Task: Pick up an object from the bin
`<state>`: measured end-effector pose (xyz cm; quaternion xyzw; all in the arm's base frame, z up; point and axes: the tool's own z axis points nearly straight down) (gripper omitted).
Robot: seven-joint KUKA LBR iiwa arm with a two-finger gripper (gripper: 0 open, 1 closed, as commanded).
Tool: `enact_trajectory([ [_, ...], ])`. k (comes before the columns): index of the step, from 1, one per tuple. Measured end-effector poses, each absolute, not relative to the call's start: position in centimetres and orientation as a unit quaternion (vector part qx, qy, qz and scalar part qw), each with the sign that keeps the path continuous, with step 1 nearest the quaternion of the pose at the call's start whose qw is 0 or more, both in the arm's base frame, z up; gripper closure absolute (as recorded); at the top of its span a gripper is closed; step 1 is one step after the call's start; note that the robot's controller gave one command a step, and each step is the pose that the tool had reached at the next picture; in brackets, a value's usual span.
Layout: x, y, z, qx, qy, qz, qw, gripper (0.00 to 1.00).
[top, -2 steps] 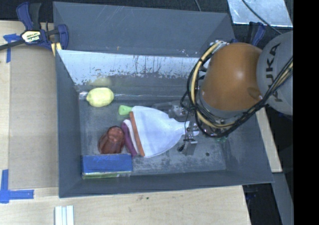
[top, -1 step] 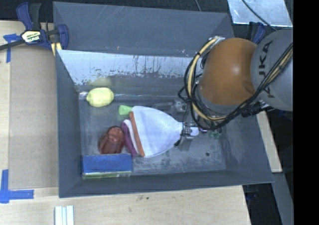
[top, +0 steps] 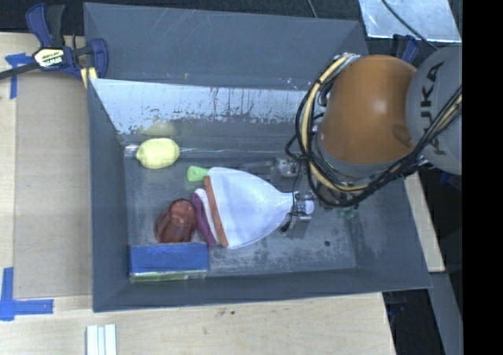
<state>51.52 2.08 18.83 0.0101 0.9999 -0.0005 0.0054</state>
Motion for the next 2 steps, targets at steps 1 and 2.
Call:
enact_trajectory([
  [1, 56.5, 0.6, 26.6, 0.012, 1.0, -0.001, 0.012, 0.0],
  [2, 56.1, 0.8, 25.5, 0.009, 1.0, -0.001, 0.013, 0.0],
])
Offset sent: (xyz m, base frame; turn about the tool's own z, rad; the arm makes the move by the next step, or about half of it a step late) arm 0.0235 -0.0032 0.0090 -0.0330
